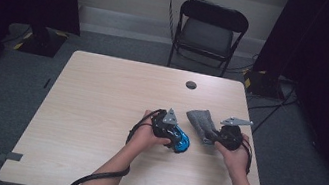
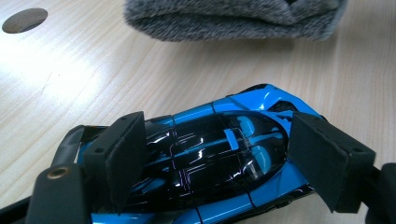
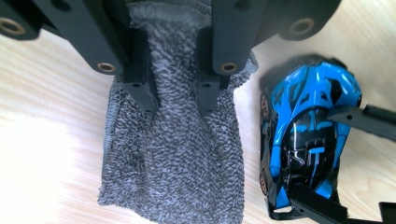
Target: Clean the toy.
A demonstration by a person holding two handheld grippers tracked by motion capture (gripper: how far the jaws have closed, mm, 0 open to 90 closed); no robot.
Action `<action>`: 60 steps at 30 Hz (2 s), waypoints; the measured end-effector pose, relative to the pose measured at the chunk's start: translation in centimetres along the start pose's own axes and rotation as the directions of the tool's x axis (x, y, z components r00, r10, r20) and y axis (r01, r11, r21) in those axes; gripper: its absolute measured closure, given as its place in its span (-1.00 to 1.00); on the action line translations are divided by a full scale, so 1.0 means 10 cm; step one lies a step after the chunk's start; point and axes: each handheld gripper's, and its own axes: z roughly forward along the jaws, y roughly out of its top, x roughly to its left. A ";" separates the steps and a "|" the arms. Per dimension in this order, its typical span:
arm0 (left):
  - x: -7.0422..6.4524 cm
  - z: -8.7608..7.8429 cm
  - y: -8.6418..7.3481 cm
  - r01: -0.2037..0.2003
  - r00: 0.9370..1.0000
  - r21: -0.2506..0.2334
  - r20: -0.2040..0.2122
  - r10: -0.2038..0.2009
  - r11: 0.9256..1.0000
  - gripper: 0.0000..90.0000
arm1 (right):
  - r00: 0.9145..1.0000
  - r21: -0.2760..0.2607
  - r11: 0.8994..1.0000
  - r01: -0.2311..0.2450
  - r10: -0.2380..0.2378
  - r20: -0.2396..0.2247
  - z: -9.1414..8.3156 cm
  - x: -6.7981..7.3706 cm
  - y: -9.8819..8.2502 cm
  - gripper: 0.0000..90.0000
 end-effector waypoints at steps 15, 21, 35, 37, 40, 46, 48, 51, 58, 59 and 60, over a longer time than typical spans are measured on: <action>-0.01 0.00 -0.02 0.002 1.000 -0.018 0.001 -0.002 1.000 -0.56 | 1.000 0.020 1.000 0.014 -0.013 -0.011 0.35 0.11 0.18 0.63; 0.00 0.00 -0.03 -0.001 1.000 -0.019 0.002 0.001 1.000 -0.56 | 0.999 0.038 0.999 0.032 -0.031 -0.017 0.47 0.16 0.22 0.63; 0.00 0.00 -0.03 -0.001 1.000 -0.024 0.003 0.001 1.000 -0.56 | 0.994 0.083 0.991 0.109 -0.106 -0.038 0.70 0.35 0.31 0.59; 0.00 0.00 -0.03 0.002 1.000 -0.026 0.002 -0.002 1.000 -0.56 | 0.993 0.091 0.989 0.116 -0.113 -0.034 0.72 0.37 0.32 0.57; 0.00 0.00 -0.03 0.002 1.000 -0.025 0.002 -0.002 1.000 -0.56 | 0.994 0.086 0.990 0.110 -0.108 -0.035 0.72 0.37 0.31 0.57; 0.00 0.00 -0.04 0.004 1.000 -0.027 0.002 -0.003 1.000 -0.56 | 0.993 0.087 0.989 0.118 -0.115 -0.039 0.72 0.36 0.31 0.58; 0.00 0.00 -0.04 0.003 1.000 -0.029 0.002 -0.003 1.000 -0.56 | 0.990 0.093 0.986 0.138 -0.135 -0.044 0.72 0.36 0.31 0.59; 0.00 0.00 -0.04 0.004 1.000 -0.029 0.002 -0.004 1.000 -0.56 | 0.990 0.089 0.987 0.134 -0.129 -0.057 0.70 0.34 0.30 0.59; 0.00 0.00 -0.03 0.008 1.000 -0.030 0.002 -0.008 1.000 -0.56 | 0.988 0.087 0.986 0.140 -0.134 -0.075 0.68 0.31 0.28 0.60; 0.00 0.00 -0.03 0.008 1.000 -0.030 0.003 -0.008 1.000 -0.56 | 0.988 0.090 0.986 0.142 -0.135 -0.079 0.67 0.30 0.28 0.60; 0.00 0.00 -0.03 0.009 1.000 -0.028 0.003 -0.009 1.000 -0.56 | 0.987 0.094 0.985 0.147 -0.140 -0.078 0.66 0.30 0.28 0.61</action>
